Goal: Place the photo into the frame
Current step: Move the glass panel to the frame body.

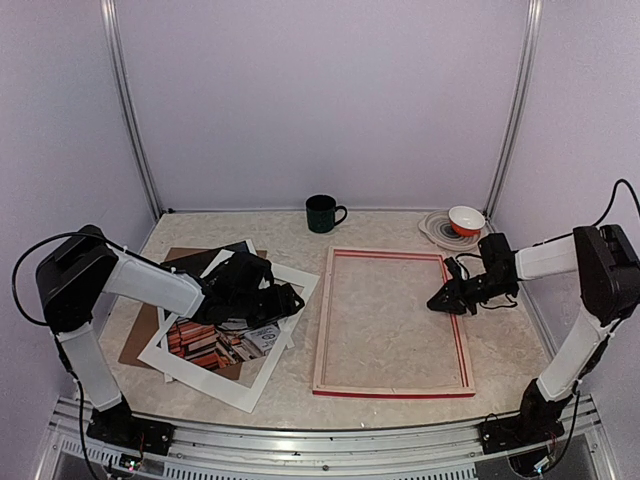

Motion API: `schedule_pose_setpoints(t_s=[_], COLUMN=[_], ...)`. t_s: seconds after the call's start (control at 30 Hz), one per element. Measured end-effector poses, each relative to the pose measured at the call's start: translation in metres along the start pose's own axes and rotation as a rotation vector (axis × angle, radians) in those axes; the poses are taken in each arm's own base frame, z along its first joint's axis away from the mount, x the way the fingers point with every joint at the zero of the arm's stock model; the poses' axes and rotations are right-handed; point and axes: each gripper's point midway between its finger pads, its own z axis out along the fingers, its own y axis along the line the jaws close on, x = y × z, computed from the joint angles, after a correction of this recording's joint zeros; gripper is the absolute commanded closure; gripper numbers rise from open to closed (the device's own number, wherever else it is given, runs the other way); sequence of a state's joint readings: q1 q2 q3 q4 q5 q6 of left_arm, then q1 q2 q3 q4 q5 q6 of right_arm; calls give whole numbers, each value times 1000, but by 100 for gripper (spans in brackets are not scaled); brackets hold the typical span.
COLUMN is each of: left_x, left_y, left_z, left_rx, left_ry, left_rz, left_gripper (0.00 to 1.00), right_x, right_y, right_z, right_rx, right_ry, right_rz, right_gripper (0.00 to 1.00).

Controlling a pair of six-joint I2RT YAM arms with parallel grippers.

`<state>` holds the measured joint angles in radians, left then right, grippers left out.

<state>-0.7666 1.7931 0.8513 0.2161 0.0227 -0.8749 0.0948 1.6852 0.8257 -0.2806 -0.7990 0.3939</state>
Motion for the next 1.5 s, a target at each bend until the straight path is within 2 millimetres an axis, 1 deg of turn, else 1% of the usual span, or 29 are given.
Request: schedule_pose_setpoints(t_s=[0.33,1.03,1.3,1.5], left_x=[0,1,1,1], left_y=[0,0,0,-1], left_z=[0,0,0,0], left_rx=[0,2,2,4], left_ry=[1,3,3,5], left_rz=[0,1,1,0], left_gripper=[22,22,22,22], right_x=[0,4,1,0], right_y=[-6,-12,-8,-14], right_z=[-2,-4,-9,-11], right_rx=[14,39,52,78], right_ry=[0,10,-10,-15], right_rz=[4,7,-15,-14], right_gripper=[88,86,85,84])
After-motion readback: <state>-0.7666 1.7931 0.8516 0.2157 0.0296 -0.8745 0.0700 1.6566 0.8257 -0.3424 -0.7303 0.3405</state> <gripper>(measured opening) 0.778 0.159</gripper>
